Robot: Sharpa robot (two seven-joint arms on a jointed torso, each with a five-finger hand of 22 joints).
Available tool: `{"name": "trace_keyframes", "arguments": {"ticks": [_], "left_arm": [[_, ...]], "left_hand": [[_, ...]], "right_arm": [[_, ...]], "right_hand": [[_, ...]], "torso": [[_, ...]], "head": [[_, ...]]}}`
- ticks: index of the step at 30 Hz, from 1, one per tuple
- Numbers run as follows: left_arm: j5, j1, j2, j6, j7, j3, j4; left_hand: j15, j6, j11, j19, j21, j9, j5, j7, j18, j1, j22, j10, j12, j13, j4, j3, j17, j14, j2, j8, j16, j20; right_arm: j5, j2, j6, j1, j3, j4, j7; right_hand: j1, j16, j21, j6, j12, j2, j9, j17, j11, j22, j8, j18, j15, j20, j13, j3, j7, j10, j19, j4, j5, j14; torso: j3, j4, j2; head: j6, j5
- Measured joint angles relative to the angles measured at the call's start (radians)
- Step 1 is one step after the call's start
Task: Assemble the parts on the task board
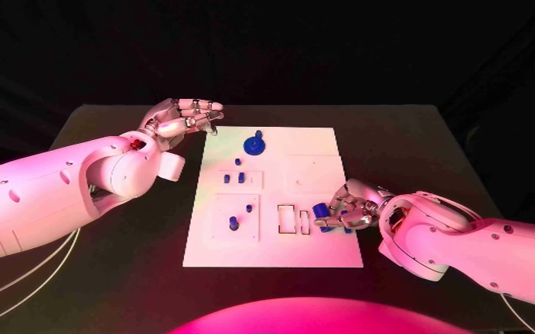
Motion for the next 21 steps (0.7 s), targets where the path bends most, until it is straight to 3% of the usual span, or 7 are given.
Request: {"name": "trace_keyframes", "arguments": {"ticks": [3, 8, 13, 18, 21], "left_arm": [[0.000, 0.000, 0.000, 0.000, 0.000, 0.000, 0.000], [0.000, 0.000, -0.001, 0.000, 0.000, 0.000, 0.000], [0.000, 0.000, -0.001, 0.001, 0.000, 0.000, 0.000], [0.000, 0.000, 0.000, 0.001, 0.000, 0.000, -0.003], [0.001, 0.000, 0.002, 0.001, 0.000, 0.000, -0.005]], "left_hand": [[0.000, 0.000, 0.000, 0.000, 0.000, 0.000, 0.000, 0.000, 0.000, 0.000, 0.000, 0.000, 0.000, 0.000, 0.000, 0.000, 0.000, 0.000, 0.000, 0.000, 0.000, 0.000], [0.000, 0.000, 0.000, 0.000, 0.000, 0.000, 0.000, 0.000, 0.000, 0.000, 0.000, 0.000, 0.000, 0.000, 0.000, 0.000, 0.000, 0.000, 0.000, 0.000, 0.000, 0.000], [0.000, 0.000, 0.000, 0.000, -0.004, 0.000, 0.000, 0.000, 0.000, 0.000, 0.000, 0.000, 0.000, 0.000, 0.000, 0.000, 0.000, 0.000, 0.000, 0.000, 0.000, 0.000], [0.000, 0.000, 0.000, 0.000, -0.004, 0.000, 0.000, 0.000, 0.000, 0.000, 0.000, 0.000, 0.000, 0.000, 0.000, 0.000, 0.000, 0.000, 0.000, 0.000, 0.000, 0.000], [0.000, 0.000, 0.000, 0.000, -0.004, 0.000, 0.000, 0.000, 0.000, 0.000, 0.001, 0.000, 0.000, 0.000, 0.000, 0.000, 0.000, 0.000, 0.000, 0.000, -0.004, 0.000]], "right_arm": [[-0.003, 0.003, -0.006, -0.002, 0.000, -0.001, -0.003], [0.003, 0.000, -0.029, -0.005, -0.001, 0.011, -0.003], [0.030, -0.014, -0.055, -0.005, -0.007, 0.030, -0.002], [0.077, -0.025, -0.076, 0.024, -0.007, 0.056, -0.002], [0.107, -0.024, -0.089, 0.039, -0.005, 0.069, 0.000]], "right_hand": [[0.021, 0.000, 0.000, 0.006, 0.000, 0.019, 0.000, 0.000, -0.007, 0.000, 0.002, 0.000, 0.000, -0.004, 0.000, 0.020, -0.006, 0.004, 0.004, -0.005, -0.001, 0.000], [0.070, 0.000, 0.025, 0.027, 0.000, 0.019, -0.011, 0.000, -0.019, 0.001, 0.010, 0.000, -0.013, -0.013, 0.000, 0.078, -0.016, 0.002, 0.002, -0.005, -0.003, -0.002], [0.085, 0.000, 0.041, 0.030, 0.000, 0.033, -0.009, 0.000, -0.021, 0.001, 0.014, 0.000, -0.016, -0.014, 0.000, 0.090, -0.016, 0.001, 0.000, -0.004, 0.000, 0.002], [0.089, 0.000, 0.049, 0.034, 0.000, 0.034, -0.010, 0.000, -0.027, 0.001, 0.015, 0.000, -0.020, -0.018, 0.000, 0.097, -0.013, 0.001, 0.004, -0.003, 0.000, -0.002], [0.080, 0.000, 0.055, 0.034, 0.000, 0.044, -0.010, 0.000, -0.027, 0.001, 0.015, -0.015, -0.020, -0.022, 0.000, 0.097, -0.013, 0.001, 0.000, -0.003, 0.000, -0.002]], "torso": [[0.0000, -0.0002, 0.000], [-0.0001, -0.0004, -0.001], [-0.0001, -0.0011, -0.001], [0.0000, -0.0017, -0.002], [0.0000, -0.0018, -0.002]], "head": [[0.000, 0.001], [0.001, 0.002], [0.002, 0.005], [0.003, 0.006], [0.004, 0.006]]}}
